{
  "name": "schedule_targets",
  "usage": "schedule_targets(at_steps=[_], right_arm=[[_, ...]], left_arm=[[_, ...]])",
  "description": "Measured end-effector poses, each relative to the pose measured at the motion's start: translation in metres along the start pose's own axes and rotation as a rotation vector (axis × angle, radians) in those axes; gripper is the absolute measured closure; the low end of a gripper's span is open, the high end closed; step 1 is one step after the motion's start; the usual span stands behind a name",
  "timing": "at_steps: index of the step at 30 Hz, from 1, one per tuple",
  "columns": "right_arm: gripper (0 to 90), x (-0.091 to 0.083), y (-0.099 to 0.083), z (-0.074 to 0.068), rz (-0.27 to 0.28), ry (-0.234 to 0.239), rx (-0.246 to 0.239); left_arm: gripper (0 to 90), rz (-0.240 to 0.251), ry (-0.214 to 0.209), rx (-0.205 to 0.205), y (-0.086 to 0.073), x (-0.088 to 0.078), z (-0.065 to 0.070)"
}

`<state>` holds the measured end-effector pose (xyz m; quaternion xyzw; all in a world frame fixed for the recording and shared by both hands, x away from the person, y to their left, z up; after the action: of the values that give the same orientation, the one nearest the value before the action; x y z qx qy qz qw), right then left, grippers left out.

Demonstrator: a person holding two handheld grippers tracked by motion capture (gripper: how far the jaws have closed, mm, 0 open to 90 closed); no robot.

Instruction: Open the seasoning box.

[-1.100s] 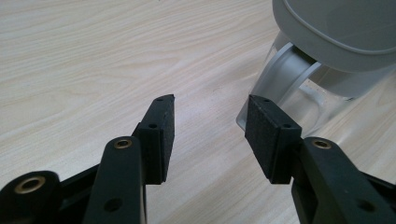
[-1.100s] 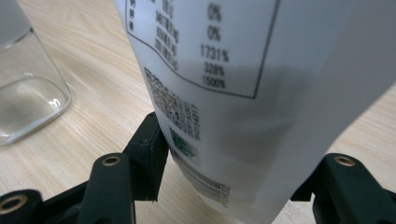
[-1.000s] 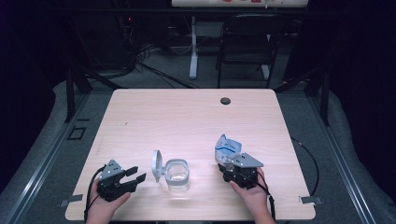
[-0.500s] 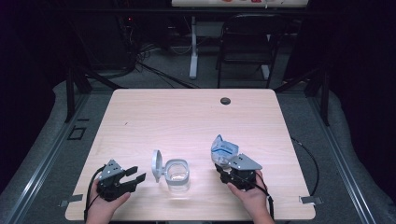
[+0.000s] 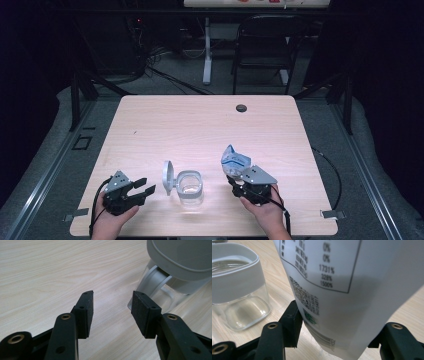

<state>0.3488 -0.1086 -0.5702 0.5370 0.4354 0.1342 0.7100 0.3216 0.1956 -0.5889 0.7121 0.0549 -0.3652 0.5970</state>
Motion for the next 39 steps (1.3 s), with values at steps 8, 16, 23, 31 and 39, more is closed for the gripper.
schedule_targets(at_steps=[8,16,23,31,39], right_arm=[[43.0,0.002,0.005,-0.004,-0.004,-0.007,-0.040],[43.0,0.006,0.006,-0.007,-0.036,-0.033,-0.090],[43.0,0.010,0.005,-0.009,-0.060,-0.049,-0.101],[43.0,0.014,0.007,-0.011,-0.075,-0.059,-0.131],[43.0,0.019,0.006,-0.017,-0.108,-0.067,-0.191]], left_arm=[[53.0,-0.003,-0.001,0.002,-0.001,-0.001,-0.001],[53.0,0.001,0.010,-0.010,-0.003,-0.002,-0.002],[53.0,-0.002,0.014,-0.010,-0.004,-0.004,-0.004],[53.0,-0.008,0.017,-0.011,-0.006,-0.005,-0.005],[53.0,-0.015,0.021,-0.017,-0.008,-0.006,-0.007]])
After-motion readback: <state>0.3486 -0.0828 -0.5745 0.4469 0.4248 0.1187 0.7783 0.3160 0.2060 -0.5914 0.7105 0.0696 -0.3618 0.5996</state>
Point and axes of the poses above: each handheld gripper's, and its own axes: x roughly forward along the jaws, y roughly out of its top, z roughly to its right, the point moved 9 cm from there along x, roughly forward along the jaws, and after that the axes turned 14 degrees about y, right-handed, at the moved point
